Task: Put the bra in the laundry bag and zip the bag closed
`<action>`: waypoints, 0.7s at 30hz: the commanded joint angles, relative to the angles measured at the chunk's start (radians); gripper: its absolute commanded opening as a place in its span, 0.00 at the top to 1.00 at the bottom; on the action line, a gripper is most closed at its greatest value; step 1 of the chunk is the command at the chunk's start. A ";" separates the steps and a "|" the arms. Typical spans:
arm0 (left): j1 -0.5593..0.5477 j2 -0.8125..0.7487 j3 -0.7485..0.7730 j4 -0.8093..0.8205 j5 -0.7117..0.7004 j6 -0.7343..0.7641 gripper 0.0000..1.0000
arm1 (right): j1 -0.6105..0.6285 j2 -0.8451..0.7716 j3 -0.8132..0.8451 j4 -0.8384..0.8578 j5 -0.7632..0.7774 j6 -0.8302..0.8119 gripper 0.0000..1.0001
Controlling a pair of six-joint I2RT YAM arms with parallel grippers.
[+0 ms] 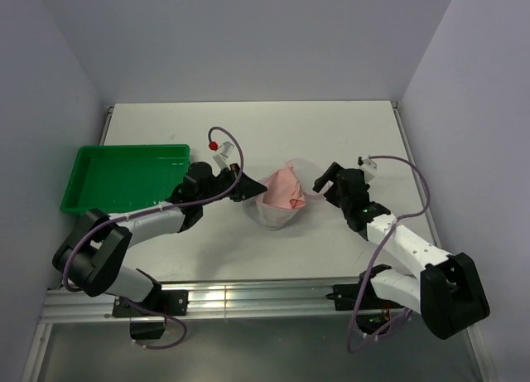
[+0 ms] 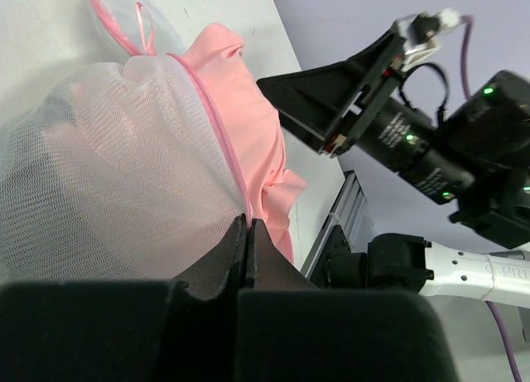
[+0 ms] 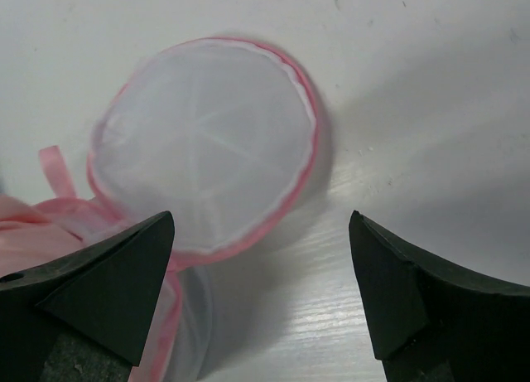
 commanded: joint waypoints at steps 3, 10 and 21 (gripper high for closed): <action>0.003 -0.025 0.027 0.022 0.047 0.029 1.00 | -0.046 0.022 -0.076 0.204 -0.028 0.167 0.07; 0.002 -0.035 0.053 -0.032 0.043 0.068 1.00 | -0.063 0.149 -0.105 0.306 -0.087 0.273 0.07; 0.000 -0.045 0.056 -0.046 0.038 0.074 1.00 | -0.095 0.257 -0.151 0.474 -0.123 0.444 0.15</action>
